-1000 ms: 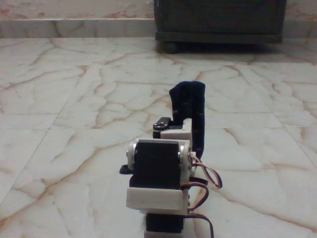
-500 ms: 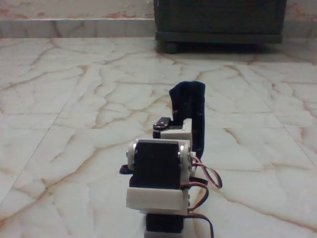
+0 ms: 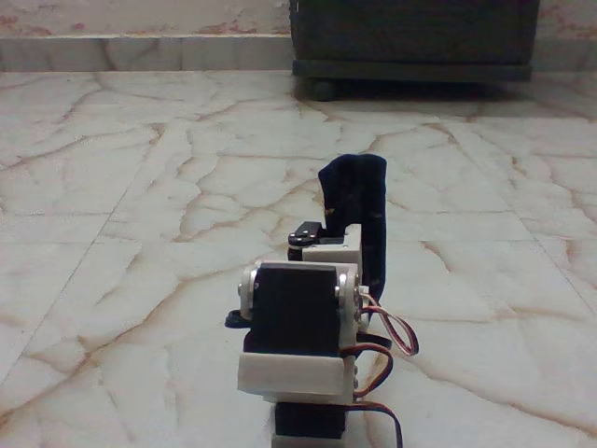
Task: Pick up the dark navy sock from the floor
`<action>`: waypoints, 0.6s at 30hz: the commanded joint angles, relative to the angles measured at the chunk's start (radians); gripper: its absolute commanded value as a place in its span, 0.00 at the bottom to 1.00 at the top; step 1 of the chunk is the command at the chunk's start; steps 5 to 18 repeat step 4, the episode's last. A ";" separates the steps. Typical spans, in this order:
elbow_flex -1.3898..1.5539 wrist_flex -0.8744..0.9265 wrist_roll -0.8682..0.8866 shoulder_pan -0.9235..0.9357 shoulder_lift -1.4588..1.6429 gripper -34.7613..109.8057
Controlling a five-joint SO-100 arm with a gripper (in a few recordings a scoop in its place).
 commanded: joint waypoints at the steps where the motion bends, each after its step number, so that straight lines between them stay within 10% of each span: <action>1: -0.002 0.003 0.000 0.003 0.028 0.24; 18: -0.002 0.005 0.002 0.003 0.028 0.24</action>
